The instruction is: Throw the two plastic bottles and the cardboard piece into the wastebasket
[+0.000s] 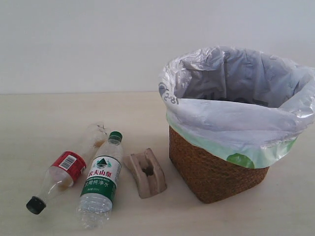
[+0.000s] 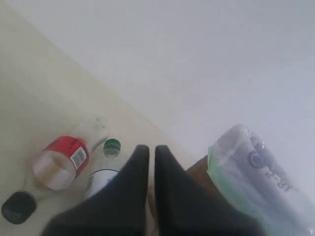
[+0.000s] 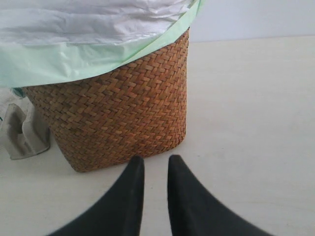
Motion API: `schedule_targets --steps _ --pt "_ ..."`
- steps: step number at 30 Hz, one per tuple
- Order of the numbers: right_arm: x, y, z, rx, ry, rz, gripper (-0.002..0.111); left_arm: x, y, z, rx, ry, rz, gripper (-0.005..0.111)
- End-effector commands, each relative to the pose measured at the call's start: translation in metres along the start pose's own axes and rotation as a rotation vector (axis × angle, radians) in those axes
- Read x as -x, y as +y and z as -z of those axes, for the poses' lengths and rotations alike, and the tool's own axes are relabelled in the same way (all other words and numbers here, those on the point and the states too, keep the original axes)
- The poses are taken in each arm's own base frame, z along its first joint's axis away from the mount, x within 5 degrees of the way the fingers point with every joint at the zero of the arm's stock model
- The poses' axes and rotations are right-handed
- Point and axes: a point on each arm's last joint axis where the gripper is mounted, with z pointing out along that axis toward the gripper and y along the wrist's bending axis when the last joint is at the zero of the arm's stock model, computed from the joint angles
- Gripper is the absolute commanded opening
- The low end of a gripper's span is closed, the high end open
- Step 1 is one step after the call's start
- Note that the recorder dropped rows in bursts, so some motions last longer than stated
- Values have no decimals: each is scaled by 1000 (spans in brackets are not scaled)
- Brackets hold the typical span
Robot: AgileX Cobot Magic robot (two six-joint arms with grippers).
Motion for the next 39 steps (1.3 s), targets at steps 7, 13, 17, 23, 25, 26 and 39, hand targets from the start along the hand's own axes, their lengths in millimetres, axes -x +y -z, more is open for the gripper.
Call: schedule_targets --steps 7,13,17,23,25,26,39 --pt "1 0 0 3 -10 0 13 69 -70 -50 139 488 -407 4" --pt "1 0 0 3 -10 0 13 94 -80 -111 167 870 -542 12" --pt "1 0 0 3 -10 0 13 95 -69 -148 158 937 -590 45" --pt "1 0 0 3 -10 0 13 83 -42 -190 126 1018 -696 65" --pt "1 0 0 3 -10 0 13 79 -33 -201 125 1056 -710 65" --pt "1 0 0 3 -10 0 13 75 -27 -208 134 1080 -697 65" --pt "1 0 0 3 -10 0 13 33 -6 -263 44 1188 -863 75"
